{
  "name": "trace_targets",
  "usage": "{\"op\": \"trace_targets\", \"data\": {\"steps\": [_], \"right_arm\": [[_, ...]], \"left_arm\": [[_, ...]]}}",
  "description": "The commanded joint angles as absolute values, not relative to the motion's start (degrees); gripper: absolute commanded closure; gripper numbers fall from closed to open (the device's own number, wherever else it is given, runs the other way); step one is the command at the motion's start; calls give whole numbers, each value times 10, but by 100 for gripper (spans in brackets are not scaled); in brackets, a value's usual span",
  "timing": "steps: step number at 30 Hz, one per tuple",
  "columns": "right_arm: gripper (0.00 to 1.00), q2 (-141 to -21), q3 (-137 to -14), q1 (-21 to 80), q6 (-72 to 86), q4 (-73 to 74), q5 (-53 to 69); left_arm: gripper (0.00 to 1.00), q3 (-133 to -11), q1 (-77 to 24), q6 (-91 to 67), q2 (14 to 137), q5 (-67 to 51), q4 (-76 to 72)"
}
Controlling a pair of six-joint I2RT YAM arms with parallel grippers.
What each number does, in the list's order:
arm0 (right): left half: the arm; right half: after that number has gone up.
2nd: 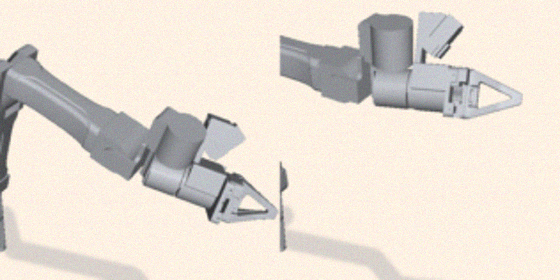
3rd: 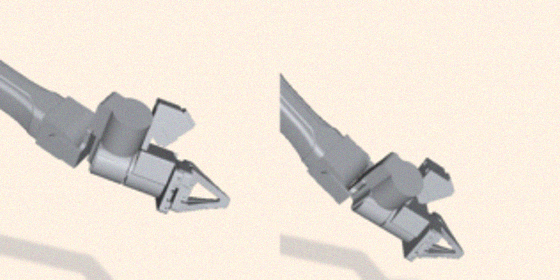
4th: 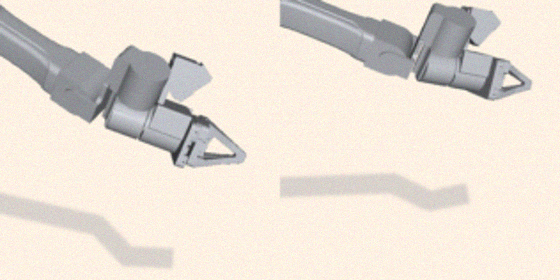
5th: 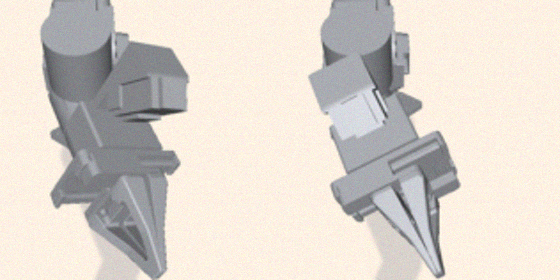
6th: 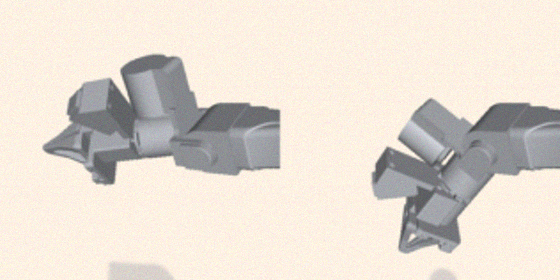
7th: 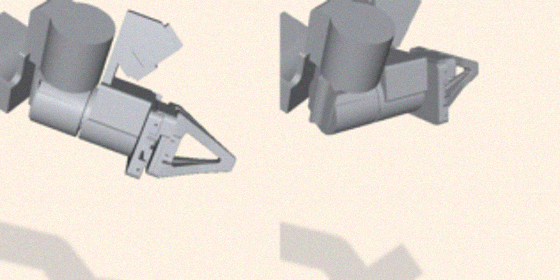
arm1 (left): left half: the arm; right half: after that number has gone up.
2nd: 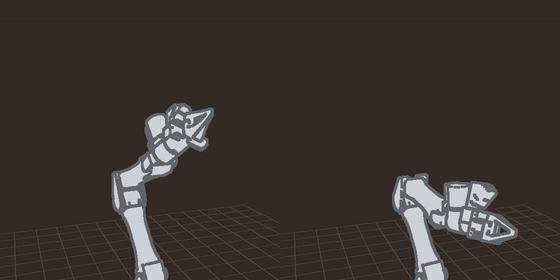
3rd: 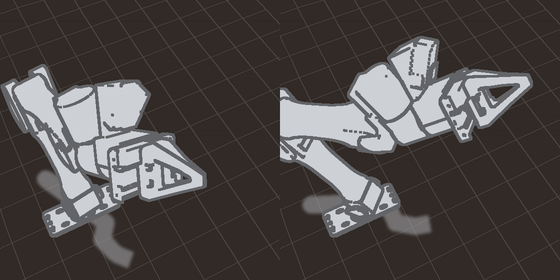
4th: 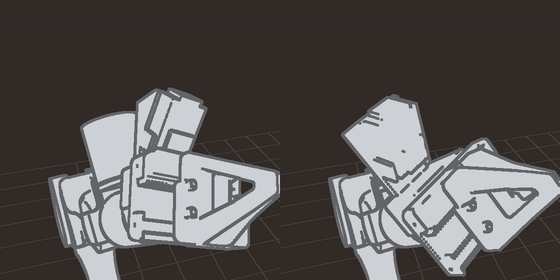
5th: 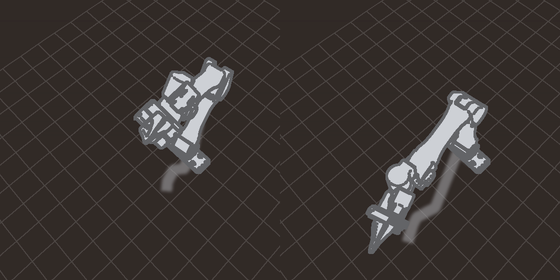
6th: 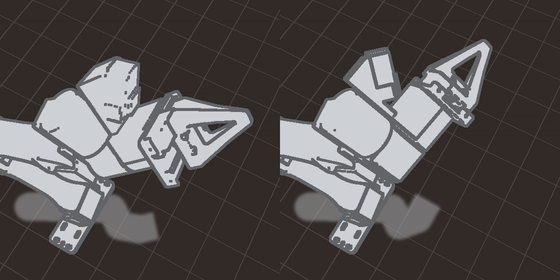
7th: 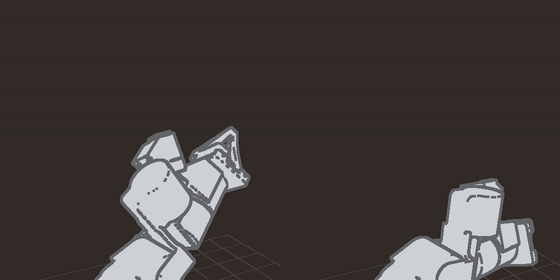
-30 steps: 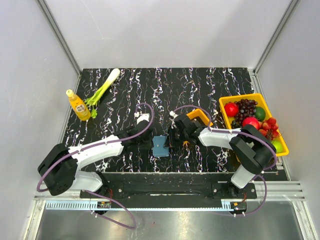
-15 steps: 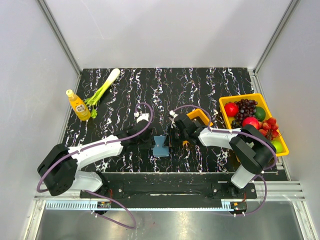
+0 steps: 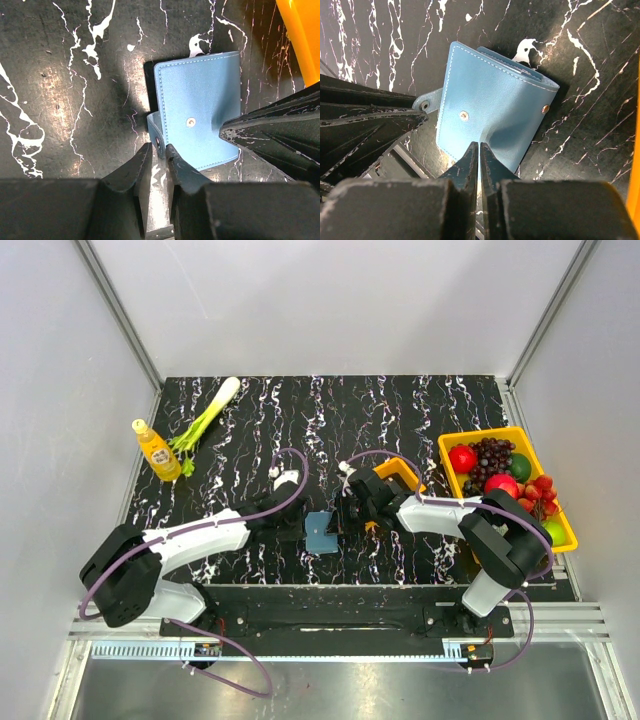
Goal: Put the credit cards into the card holder
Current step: Close the card holder at the center of the board.
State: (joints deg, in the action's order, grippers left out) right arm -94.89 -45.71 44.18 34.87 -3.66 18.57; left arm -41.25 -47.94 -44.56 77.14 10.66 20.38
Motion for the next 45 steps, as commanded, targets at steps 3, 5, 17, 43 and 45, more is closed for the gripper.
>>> {"op": "trace_targets", "data": {"steps": [3,5,17,43,45], "right_arm": [[91,-951,-463,441,353,-57,194],[91,-952,-461,440,353,-57,195],[90,-953,-460,440,355,-62,200],[89,-975,-462,441,355,-53,192],[89,-978,-462,441,355,-53,192]], "left_arm": [[81,-433,-477,-447,767,113,195],[79,-432,-477,-449,763,118,193],[78,-421,-476,-457,751,120,176],[100,-404,-472,-456,770,74,91],[100,-410,-471,-456,782,73,94]]}}
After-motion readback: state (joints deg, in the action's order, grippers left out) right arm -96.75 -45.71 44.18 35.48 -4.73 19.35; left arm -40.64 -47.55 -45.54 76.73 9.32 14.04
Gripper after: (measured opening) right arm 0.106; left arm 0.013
